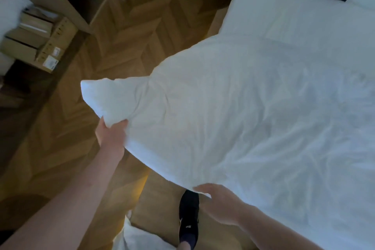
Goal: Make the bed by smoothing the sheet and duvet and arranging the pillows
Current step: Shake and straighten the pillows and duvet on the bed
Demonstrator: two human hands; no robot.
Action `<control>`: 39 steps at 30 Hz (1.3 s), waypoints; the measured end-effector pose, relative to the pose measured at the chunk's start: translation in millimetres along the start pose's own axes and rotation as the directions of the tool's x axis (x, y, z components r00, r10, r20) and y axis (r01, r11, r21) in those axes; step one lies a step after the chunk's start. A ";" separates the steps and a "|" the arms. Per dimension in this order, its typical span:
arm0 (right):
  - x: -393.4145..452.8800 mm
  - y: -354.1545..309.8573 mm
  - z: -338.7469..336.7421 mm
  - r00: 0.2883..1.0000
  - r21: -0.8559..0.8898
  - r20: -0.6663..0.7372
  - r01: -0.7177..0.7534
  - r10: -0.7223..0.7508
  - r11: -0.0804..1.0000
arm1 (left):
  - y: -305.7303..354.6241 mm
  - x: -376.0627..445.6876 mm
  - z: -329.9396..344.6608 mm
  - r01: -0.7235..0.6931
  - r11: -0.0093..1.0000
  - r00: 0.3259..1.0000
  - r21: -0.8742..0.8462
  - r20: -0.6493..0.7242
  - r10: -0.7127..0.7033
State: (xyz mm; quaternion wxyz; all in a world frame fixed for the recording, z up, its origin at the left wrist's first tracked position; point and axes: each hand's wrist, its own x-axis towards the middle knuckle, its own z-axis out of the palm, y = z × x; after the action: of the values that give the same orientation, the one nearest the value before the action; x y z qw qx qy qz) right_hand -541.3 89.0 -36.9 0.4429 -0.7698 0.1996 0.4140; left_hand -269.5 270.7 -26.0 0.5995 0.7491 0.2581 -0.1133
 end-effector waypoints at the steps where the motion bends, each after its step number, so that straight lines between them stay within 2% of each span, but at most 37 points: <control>1: -5.0 -2.7 -0.3 1.000 0.064 0.001 -0.017 0.017 0.998 | 17.7 -15.4 0.1 -0.078 0.996 0.996 0.045 0.037 0.076; 3: -20.8 -8.7 -9.4 0.990 0.283 -0.108 -0.059 0.093 0.957 | 46.0 -49.1 4.2 -0.208 0.972 0.970 0.106 0.153 0.190; 4: -31.3 -11.5 -19.3 0.976 0.437 -0.154 -0.071 0.152 0.897 | 58.9 -66.9 7.1 -0.270 0.954 0.949 0.131 0.203 0.241; 6: -59.2 -14.7 -45.4 0.952 0.708 -0.196 -0.028 0.235 0.706 | 80.4 -106.1 15.3 -0.392 0.905 0.891 0.164 0.311 0.329; 8: -95.3 -14.0 -75.1 0.939 0.834 -0.226 0.048 0.260 0.550 | 99.9 -147.6 28.0 -0.528 0.836 0.797 0.151 0.428 0.426; 11: -149.1 -7.0 -118.4 0.931 0.906 -0.266 0.152 0.251 0.395 | 124.3 -209.1 51.2 -0.701 0.709 0.602 0.081 0.600 0.527; 14: -186.9 4.4 -156.2 0.939 0.936 -0.290 0.237 0.186 0.262 | 129.1 -251.9 77.4 -0.891 0.454 0.302 -0.006 0.740 0.601; 18: -222.1 23.4 -195.3 0.938 0.912 -0.330 0.289 0.104 0.290 | 112.3 -303.7 120.8 -0.982 0.126 -0.061 -0.143 0.863 0.502; 20: -238.9 39.2 -207.4 0.936 0.904 -0.344 0.309 0.075 0.294 | 91.1 -329.3 141.9 -0.977 0.020 -0.190 -0.214 0.907 0.376; 23: -263.0 78.7 -215.8 0.936 0.901 -0.343 0.303 0.079 0.311 | 60.3 -363.1 172.9 -0.958 -0.105 -0.282 -0.267 0.944 0.172; 25: -276.6 112.3 -214.7 0.934 0.908 -0.328 0.269 0.144 0.321 | 44.2 -384.2 195.6 -0.928 -0.197 -0.333 -0.318 0.942 0.049; 26: -281.9 129.5 -212.2 0.927 0.906 -0.328 0.253 0.185 0.339 | 35.9 -393.0 207.9 -0.915 -0.211 -0.349 -0.343 0.937 -0.008; 28: -287.4 163.0 -205.2 0.879 0.885 -0.368 0.231 0.304 0.404 | 16.6 -406.0 227.8 -0.920 -0.168 -0.343 -0.355 0.934 -0.097; 30: -287.5 187.4 -197.2 0.821 0.841 -0.429 0.211 0.376 0.499 | -0.3 -417.5 228.9 -0.944 -0.076 -0.310 -0.322 0.941 -0.133; 31: -286.9 195.4 -193.0 0.809 0.809 -0.453 0.197 0.374 0.554 | -7.5 -421.9 222.4 -0.962 0.000 -0.271 -0.274 0.953 -0.137; 32: -285.8 201.4 -189.0 0.809 0.777 -0.468 0.187 0.355 0.601 | -12.5 -424.8 212.9 -0.975 0.121 -0.204 -0.189 0.970 -0.128; 33: -283.3 205.0 -185.5 0.814 0.752 -0.476 0.179 0.333 0.635 | -16.4 -424.1 202.1 -0.955 0.292 -0.094 -0.059 0.990 -0.108; 34: -280.9 205.9 -182.7 0.820 0.736 -0.478 0.177 0.315 0.654 | -16.9 -421.2 192.3 -0.872 0.478 0.068 0.106 0.993 -0.097; 35: -278.1 204.1 -180.1 0.823 0.731 -0.478 0.179 0.306 0.658 | -16.8 -414.5 183.7 -0.710 0.651 0.260 0.267 0.959 -0.109; 36: -276.8 200.1 -179.2 0.823 0.730 -0.483 0.190 0.299 0.657 | -17.0 -402.0 178.5 -0.480 0.786 0.471 0.390 0.870 -0.144; 37: -274.4 195.3 -178.0 0.822 0.734 -0.486 0.202 0.296 0.648 | -18.0 -385.3 175.3 -0.201 0.854 0.648 0.479 0.719 -0.250; 38: -271.7 190.4 -176.2 0.823 0.744 -0.485 0.210 0.297 0.634 | -20.1 -367.6 173.6 0.092 0.853 0.738 0.514 0.540 -0.405; 39: -269.2 184.8 -174.4 0.827 0.753 -0.480 0.218 0.293 0.621 | -22.9 -348.8 171.5 0.352 0.803 0.729 0.481 0.397 -0.558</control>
State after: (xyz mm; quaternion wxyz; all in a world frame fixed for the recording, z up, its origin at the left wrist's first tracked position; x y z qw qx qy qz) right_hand -740.9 -172.4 133.0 0.6440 -0.5797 0.4967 0.0494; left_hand -550.8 22.6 78.2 0.4445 0.7007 0.2387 -0.5044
